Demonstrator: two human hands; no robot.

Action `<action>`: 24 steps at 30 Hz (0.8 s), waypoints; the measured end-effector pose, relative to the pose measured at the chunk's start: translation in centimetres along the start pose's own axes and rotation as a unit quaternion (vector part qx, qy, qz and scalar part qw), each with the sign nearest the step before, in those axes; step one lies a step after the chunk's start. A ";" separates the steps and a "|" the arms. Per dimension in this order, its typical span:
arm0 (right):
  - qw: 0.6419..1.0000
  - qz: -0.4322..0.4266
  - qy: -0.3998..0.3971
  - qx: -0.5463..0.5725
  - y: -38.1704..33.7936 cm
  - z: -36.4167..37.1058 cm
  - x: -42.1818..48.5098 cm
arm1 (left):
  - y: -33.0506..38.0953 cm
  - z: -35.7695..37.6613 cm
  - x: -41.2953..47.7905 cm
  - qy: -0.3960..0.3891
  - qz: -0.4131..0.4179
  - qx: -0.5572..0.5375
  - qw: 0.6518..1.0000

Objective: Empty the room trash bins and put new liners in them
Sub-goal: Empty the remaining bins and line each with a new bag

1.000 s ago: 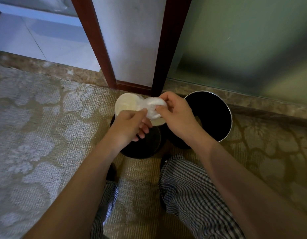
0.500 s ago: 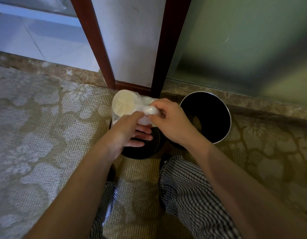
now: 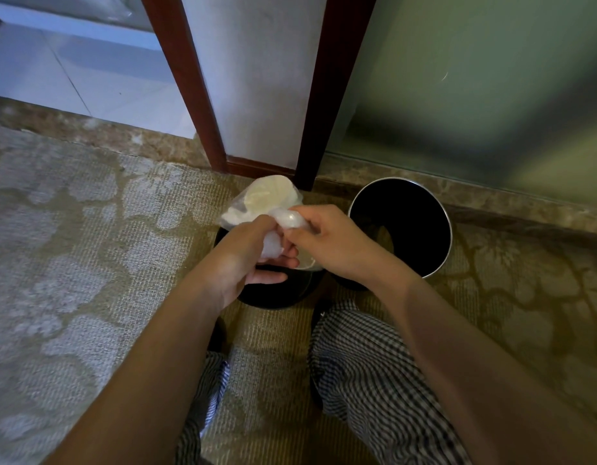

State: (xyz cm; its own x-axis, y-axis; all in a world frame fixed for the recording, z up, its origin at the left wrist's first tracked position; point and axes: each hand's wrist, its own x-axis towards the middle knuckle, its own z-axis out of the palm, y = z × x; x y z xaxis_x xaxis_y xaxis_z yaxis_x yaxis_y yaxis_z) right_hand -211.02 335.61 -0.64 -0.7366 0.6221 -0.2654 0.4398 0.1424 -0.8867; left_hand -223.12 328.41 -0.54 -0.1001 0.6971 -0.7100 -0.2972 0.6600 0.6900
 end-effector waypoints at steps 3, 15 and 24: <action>0.998 -0.004 -0.038 -0.048 0.2 0.2 0.0 | 0.0 0.1 -0.2 0.004 0.022 -0.014 1.000; 0.985 -0.009 0.172 -0.026 0.4 -1.1 -0.1 | 0.4 0.6 -0.2 -0.019 0.047 0.104 0.993; 0.996 0.015 0.042 -0.071 1.0 -0.8 -0.1 | 0.6 1.7 0.0 0.013 0.019 0.122 0.992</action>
State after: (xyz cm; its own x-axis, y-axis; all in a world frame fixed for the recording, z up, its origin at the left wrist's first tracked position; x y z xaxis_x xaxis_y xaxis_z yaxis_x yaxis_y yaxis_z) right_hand -210.05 336.28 -1.22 -0.6786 0.6896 -0.2530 0.5339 0.2265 -0.8146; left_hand -221.69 329.34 0.12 -0.1316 0.7182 -0.6833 -0.0541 0.6831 0.7283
